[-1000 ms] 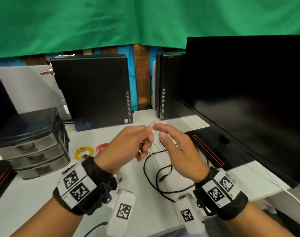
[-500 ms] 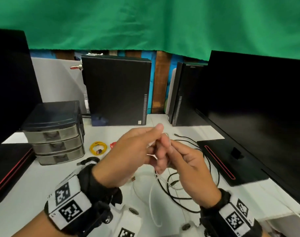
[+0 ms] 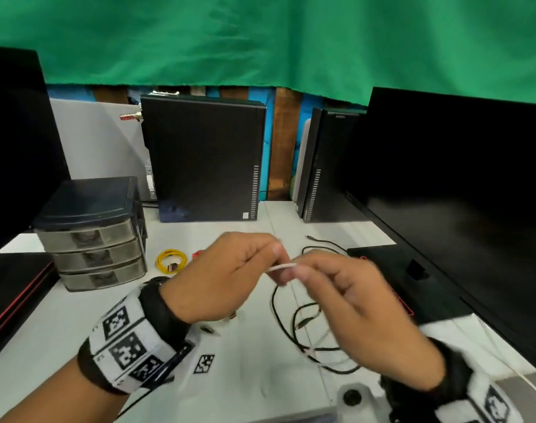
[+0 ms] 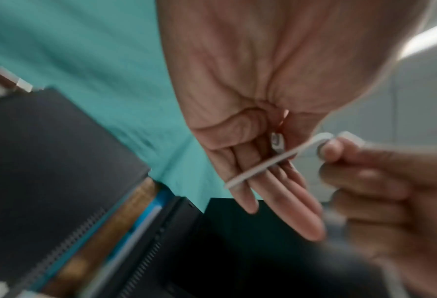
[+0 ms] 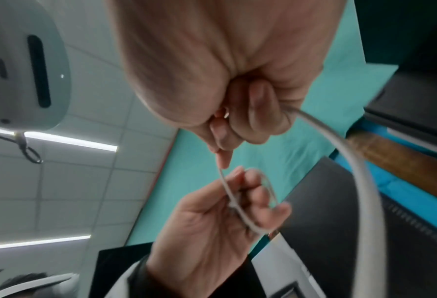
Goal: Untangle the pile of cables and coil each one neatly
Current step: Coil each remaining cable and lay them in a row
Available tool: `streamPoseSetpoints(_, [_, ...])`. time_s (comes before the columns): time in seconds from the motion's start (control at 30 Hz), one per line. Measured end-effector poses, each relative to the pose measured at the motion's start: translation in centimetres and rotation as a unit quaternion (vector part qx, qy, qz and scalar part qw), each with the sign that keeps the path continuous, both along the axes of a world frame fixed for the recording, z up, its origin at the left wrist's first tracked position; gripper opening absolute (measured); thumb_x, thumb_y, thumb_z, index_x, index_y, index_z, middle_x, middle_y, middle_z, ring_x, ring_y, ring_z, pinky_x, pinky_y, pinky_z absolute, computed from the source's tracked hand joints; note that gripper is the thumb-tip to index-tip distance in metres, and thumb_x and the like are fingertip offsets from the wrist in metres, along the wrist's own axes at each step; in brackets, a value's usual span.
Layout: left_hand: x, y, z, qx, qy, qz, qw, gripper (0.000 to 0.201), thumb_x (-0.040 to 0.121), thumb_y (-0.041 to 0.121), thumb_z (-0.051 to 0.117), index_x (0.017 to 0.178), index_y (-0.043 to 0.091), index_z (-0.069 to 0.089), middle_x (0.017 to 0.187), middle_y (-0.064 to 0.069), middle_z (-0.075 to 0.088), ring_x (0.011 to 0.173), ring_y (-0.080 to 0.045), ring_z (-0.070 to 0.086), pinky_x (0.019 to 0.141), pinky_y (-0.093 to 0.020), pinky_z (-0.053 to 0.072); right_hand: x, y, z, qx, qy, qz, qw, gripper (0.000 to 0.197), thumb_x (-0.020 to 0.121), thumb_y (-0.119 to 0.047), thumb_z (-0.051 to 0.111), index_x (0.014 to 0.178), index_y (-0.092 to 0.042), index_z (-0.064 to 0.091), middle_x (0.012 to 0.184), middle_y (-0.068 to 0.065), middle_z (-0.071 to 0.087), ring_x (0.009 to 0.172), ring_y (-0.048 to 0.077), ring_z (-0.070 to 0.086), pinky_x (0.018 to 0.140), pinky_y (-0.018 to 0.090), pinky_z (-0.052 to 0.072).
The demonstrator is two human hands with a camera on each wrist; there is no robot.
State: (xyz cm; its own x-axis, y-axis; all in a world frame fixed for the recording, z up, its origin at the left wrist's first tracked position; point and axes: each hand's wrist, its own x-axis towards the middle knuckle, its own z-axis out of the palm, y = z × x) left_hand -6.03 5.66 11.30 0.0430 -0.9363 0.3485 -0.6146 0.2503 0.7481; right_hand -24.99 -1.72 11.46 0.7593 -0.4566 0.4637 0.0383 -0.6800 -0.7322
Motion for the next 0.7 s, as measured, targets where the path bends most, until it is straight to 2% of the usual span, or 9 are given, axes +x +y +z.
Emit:
streamPoseSetpoints(0.1, [-1.0,0.5,0.6,0.073,0.19,-0.133,0.97,0.039,0.105,0.025,0.04,0.091,0.004,0.069,0.076,-0.008,0.074,0.069,-0.023,0.07,0.081,-0.025,0.051,-0.8,-1.5,1.3,0.005,-0.083,-0.062,0.995,0.019,0.093,-0.024,0.058,0.087,-0.017,0.074,0.066,-0.014,0.063,0.056,0.003,0.05,0.057,0.01,0.038])
streamPoseSetpoints(0.17, [-1.4,0.9,1.3,0.069,0.276,-0.201,0.937,0.036,0.105,0.026,0.043,0.093,0.007,0.07,0.071,-0.009,0.072,0.065,-0.024,0.068,0.084,-0.031,0.053,-0.7,-2.4,1.1,0.058,-0.121,-0.076,0.988,0.019,0.09,-0.023,0.06,0.089,-0.014,0.076,0.058,-0.013,0.059,0.05,0.001,0.046,0.052,0.008,0.036])
streamPoseSetpoints(0.27, [-1.9,1.4,1.8,0.004,0.376,-0.248,0.893,0.031,0.101,0.029,0.049,0.1,0.011,0.074,0.076,-0.008,0.073,0.073,-0.022,0.072,0.1,-0.044,0.051,0.4,-2.2,-0.7,0.1,-0.074,-0.038,0.992,0.023,0.096,-0.027,0.056,0.089,-0.03,0.078,0.054,-0.002,0.051,0.051,0.005,0.036,0.051,0.016,0.033])
streamPoseSetpoints(0.33, [-2.1,1.2,2.0,-0.048,0.421,-0.204,0.883,0.032,0.099,0.027,0.049,0.102,0.009,0.076,0.081,-0.009,0.075,0.08,-0.025,0.074,0.099,-0.043,0.052,1.5,-1.1,-2.8,0.116,-0.006,0.011,0.993,0.031,0.102,-0.025,0.054,0.083,-0.037,0.075,0.053,-0.008,0.04,0.053,0.01,0.032,0.053,0.024,0.032])
streamPoseSetpoints(0.4, [-1.8,0.9,2.1,-0.09,0.391,-0.112,0.909,0.035,0.099,0.025,0.045,0.099,0.005,0.075,0.084,-0.009,0.076,0.086,-0.026,0.075,0.088,-0.032,0.058,2.2,0.3,-4.2,0.139,0.057,0.051,0.987,0.023,0.104,-0.026,0.052,0.101,-0.03,0.075,0.055,-0.01,0.037,0.053,0.013,0.032,0.055,0.029,0.031])
streamPoseSetpoints(0.5, [-0.5,0.5,1.5,-0.133,0.124,0.054,0.982,0.034,0.104,0.029,0.04,0.103,0.014,0.071,0.092,0.005,0.078,0.095,-0.011,0.073,0.086,-0.011,0.047,1.8,1.5,-4.2,0.073,0.104,0.073,0.989,0.022,0.105,-0.029,0.048,0.111,-0.024,0.069,0.053,-0.014,0.039,0.052,0.005,0.034,0.055,0.022,0.032])
streamPoseSetpoints(0.57, [0.1,0.4,0.8,-0.119,-0.02,0.079,0.99,0.034,0.105,0.032,0.039,0.101,0.021,0.071,0.092,0.014,0.075,0.094,-0.005,0.07,0.082,-0.01,0.046,1.1,1.6,-2.5,0.035,0.077,0.067,0.994,0.02,0.105,-0.028,0.048,0.104,-0.023,0.067,0.054,-0.014,0.04,0.05,0.006,0.035,0.053,0.019,0.03])
streamPoseSetpoints(0.63, [0.1,0.3,0.3,-0.077,-0.03,0.041,0.996,0.036,0.106,0.033,0.039,0.095,0.021,0.072,0.081,0.01,0.073,0.083,-0.009,0.069,0.074,-0.012,0.047,0.1,0.9,-0.5,0.004,0.021,0.029,0.999,0.02,0.104,-0.027,0.051,0.097,-0.023,0.069,0.058,-0.013,0.045,0.051,0.007,0.037,0.052,0.019,0.031])
streamPoseSetpoints(0.7, [-0.5,0.5,0.5,-0.016,0.026,-0.015,0.999,0.039,0.102,0.034,0.039,0.087,0.019,0.072,0.07,0.002,0.072,0.073,-0.011,0.067,0.078,-0.014,0.046,-1.1,-0.3,1.2,-0.043,-0.041,-0.032,0.998,0.019,0.1,-0.026,0.056,0.092,-0.024,0.073,0.064,-0.017,0.056,0.054,0.008,0.046,0.054,0.017,0.037])
